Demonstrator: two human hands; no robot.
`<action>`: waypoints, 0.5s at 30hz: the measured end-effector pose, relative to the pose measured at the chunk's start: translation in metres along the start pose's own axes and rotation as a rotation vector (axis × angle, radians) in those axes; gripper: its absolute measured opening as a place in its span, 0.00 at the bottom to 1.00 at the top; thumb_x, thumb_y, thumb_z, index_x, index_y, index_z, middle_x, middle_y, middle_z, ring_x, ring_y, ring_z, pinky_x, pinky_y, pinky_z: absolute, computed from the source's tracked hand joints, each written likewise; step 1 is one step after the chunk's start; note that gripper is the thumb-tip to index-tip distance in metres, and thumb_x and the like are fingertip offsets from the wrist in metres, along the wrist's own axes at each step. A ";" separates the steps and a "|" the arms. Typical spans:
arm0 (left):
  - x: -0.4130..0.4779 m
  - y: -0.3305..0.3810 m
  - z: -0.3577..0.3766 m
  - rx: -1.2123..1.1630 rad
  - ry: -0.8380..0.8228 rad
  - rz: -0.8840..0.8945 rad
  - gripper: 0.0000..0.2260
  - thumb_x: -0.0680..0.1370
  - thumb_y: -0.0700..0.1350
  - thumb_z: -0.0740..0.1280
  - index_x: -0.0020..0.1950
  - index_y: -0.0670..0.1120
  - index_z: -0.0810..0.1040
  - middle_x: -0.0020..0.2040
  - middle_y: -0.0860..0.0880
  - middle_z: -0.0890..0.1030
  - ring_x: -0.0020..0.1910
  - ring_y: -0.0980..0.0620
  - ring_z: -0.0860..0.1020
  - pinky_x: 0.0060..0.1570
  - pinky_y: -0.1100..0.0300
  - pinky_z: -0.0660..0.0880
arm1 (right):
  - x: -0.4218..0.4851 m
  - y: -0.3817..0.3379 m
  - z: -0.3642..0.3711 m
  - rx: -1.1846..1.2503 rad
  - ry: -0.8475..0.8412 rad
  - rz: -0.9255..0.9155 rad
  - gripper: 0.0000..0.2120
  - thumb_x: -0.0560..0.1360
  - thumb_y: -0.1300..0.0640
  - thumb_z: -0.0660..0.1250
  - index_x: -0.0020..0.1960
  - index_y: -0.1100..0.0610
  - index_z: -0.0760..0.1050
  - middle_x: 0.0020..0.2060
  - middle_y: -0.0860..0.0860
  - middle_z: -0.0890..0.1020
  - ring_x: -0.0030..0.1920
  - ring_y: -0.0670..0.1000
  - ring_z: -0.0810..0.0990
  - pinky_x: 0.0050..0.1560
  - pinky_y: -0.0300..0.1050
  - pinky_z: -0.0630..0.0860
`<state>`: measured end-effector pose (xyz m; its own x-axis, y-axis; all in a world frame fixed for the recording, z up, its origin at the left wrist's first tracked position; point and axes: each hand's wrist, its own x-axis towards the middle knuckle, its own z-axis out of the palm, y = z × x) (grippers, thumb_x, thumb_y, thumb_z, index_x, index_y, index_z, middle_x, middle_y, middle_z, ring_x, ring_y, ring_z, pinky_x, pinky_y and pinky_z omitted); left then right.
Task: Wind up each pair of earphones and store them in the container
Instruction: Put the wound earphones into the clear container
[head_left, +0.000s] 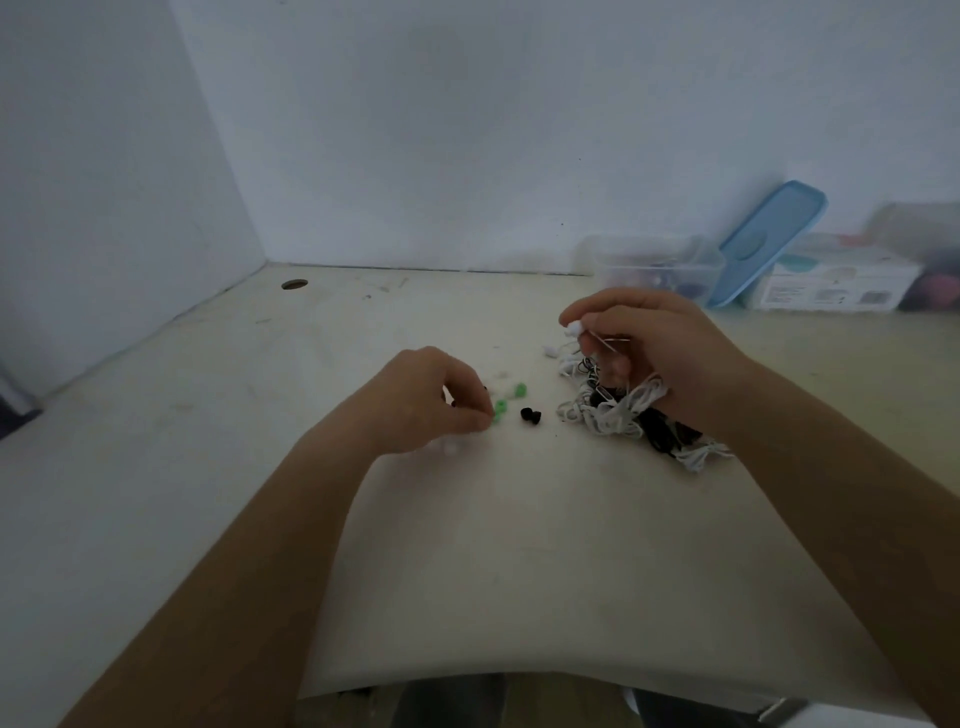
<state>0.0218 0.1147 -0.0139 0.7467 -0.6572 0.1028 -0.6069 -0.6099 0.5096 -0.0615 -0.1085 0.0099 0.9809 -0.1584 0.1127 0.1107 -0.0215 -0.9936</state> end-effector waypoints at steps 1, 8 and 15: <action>0.001 0.000 0.002 0.015 -0.022 -0.007 0.03 0.72 0.45 0.77 0.44 0.51 0.86 0.39 0.57 0.83 0.33 0.69 0.74 0.35 0.76 0.67 | 0.002 0.000 0.000 0.002 -0.016 0.014 0.08 0.76 0.68 0.64 0.46 0.62 0.82 0.30 0.54 0.77 0.28 0.51 0.64 0.29 0.42 0.61; 0.005 -0.002 0.008 0.061 -0.075 -0.043 0.07 0.69 0.47 0.79 0.43 0.56 0.84 0.38 0.59 0.81 0.31 0.65 0.74 0.33 0.71 0.68 | 0.008 0.015 -0.002 0.068 -0.100 0.096 0.09 0.76 0.68 0.63 0.45 0.62 0.82 0.30 0.53 0.77 0.26 0.49 0.64 0.27 0.40 0.59; 0.005 -0.001 0.007 -0.021 -0.038 -0.032 0.09 0.69 0.40 0.77 0.43 0.54 0.85 0.37 0.57 0.83 0.35 0.60 0.79 0.38 0.69 0.75 | 0.002 0.032 0.004 0.074 -0.088 0.060 0.06 0.78 0.67 0.65 0.50 0.64 0.82 0.36 0.57 0.82 0.28 0.51 0.74 0.26 0.40 0.72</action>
<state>0.0241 0.1089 -0.0197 0.7548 -0.6538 0.0535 -0.5765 -0.6222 0.5297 -0.0552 -0.1060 -0.0217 0.9960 -0.0700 0.0558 0.0600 0.0590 -0.9964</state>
